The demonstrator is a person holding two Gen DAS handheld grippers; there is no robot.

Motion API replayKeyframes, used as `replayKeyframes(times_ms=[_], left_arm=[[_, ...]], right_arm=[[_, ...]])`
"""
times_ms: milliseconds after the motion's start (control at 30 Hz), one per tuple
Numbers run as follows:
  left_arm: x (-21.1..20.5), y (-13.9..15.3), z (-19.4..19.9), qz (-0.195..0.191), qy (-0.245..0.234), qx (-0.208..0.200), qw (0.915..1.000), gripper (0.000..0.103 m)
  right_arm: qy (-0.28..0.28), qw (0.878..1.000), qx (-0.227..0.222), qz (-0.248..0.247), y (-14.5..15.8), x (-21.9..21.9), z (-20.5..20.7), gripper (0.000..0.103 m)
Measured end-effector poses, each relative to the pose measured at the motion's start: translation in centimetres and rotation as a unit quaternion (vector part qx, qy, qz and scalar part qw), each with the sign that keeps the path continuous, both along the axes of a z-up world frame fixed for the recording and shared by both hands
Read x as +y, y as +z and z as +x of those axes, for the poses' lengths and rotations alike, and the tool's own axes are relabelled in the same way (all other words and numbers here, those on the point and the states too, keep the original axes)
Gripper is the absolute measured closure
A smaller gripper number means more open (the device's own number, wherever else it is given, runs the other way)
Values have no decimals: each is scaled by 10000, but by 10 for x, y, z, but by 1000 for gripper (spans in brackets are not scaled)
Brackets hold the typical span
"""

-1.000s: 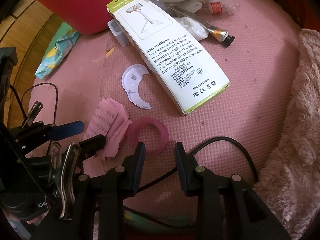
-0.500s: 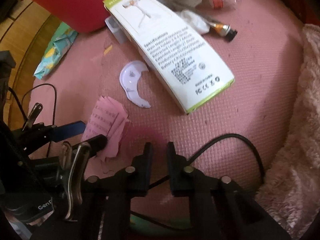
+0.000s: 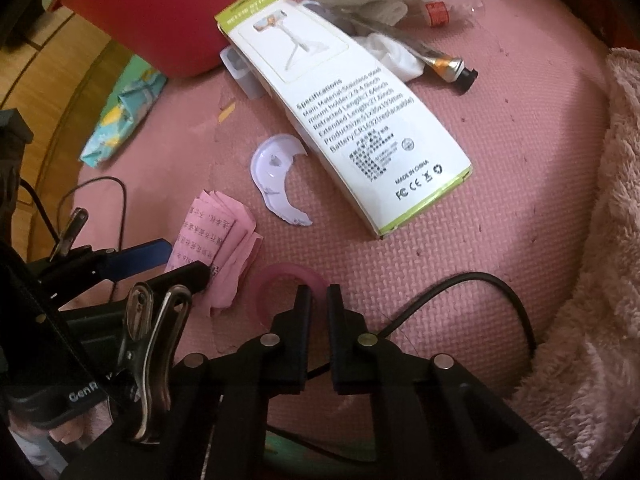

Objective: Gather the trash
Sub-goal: 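Close the right tool on the pink tape ring, then close the left tool on the pink paper slip and lift it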

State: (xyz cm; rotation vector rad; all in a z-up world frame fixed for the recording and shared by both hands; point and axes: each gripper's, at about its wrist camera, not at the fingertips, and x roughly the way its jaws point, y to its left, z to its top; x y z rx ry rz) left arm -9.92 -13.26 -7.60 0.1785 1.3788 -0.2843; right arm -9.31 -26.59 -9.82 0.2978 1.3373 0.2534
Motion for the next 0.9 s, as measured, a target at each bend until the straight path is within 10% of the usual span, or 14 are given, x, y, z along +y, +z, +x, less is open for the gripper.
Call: replayKeyframes(times_ms=[400, 567, 900], left_arm=[[20, 15, 0, -176, 210, -55, 9996, 97], [23, 14, 7, -104, 242, -32, 9996, 54], [6, -9, 7, 410, -373, -44, 9985, 45]], right_arm=[[-125, 9994, -269, 157, 11, -9, -7, 94], [-141, 9992, -324, 200, 14, -13, -10, 94], [-193, 9982, -305, 471, 15, -21, -15, 94]])
